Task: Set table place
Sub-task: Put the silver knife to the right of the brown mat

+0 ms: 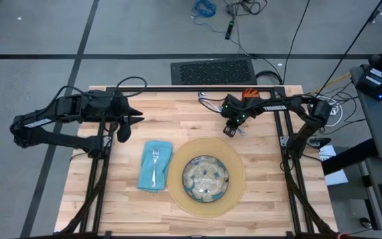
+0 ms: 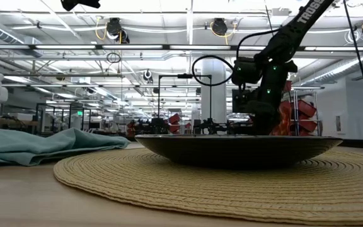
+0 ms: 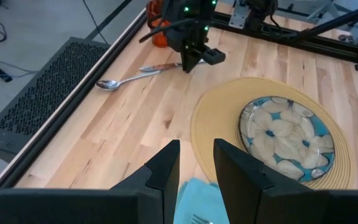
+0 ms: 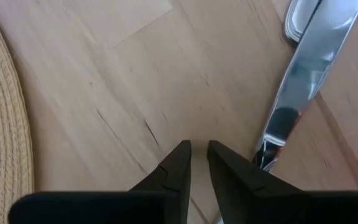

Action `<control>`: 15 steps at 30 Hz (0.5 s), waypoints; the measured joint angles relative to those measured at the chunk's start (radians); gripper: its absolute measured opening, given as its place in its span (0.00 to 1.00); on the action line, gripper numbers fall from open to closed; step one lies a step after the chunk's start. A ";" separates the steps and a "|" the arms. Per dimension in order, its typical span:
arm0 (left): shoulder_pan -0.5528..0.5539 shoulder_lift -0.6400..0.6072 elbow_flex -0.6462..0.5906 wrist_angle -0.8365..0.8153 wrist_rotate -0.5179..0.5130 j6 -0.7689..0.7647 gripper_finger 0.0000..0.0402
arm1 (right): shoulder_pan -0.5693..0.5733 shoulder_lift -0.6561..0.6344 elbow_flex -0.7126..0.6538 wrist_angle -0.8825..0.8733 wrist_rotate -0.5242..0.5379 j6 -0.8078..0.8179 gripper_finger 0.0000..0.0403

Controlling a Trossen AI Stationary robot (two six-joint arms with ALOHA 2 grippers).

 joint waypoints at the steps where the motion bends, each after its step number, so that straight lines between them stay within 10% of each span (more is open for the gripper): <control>1: -0.003 0.000 -0.001 0.000 0.000 0.000 0.21 | 0.006 -0.010 0.004 -0.002 0.004 0.000 0.12; 15: -0.005 0.011 -0.002 0.004 -0.001 0.016 0.21 | 0.085 -0.079 0.139 -0.170 0.054 0.000 0.28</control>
